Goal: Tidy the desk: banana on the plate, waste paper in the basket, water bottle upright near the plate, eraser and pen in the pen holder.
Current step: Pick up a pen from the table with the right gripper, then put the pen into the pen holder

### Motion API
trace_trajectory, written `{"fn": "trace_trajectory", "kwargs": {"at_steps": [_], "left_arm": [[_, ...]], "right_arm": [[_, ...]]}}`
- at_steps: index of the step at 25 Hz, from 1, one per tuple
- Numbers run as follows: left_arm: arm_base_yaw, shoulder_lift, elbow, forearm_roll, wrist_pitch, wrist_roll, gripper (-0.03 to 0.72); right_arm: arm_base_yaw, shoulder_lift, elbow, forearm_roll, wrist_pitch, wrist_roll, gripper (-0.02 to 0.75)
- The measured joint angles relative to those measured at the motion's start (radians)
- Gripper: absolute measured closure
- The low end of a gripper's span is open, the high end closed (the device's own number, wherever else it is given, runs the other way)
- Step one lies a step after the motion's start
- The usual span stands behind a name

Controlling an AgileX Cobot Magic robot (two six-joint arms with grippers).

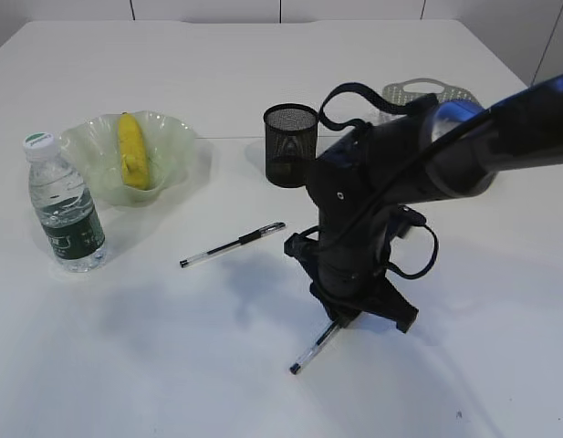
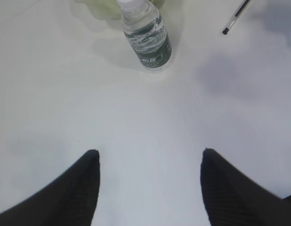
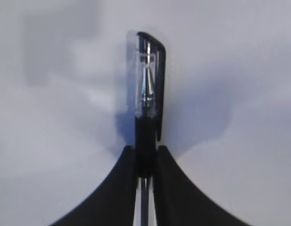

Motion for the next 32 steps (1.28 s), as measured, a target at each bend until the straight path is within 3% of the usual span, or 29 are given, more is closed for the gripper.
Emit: {"fn": "trace_trajectory", "kwargs": {"at_steps": [16,32], "left_arm": [[0.000,0.000,0.000,-0.007,0.001,0.000,0.214],[0.000,0.000,0.000,-0.019,0.009,0.000,0.214]], "right_arm": [[0.000,0.001,-0.139,-0.103,0.029,-0.096,0.678],[0.000,0.002,-0.395,-0.515,0.061,-0.126,0.679]]}}
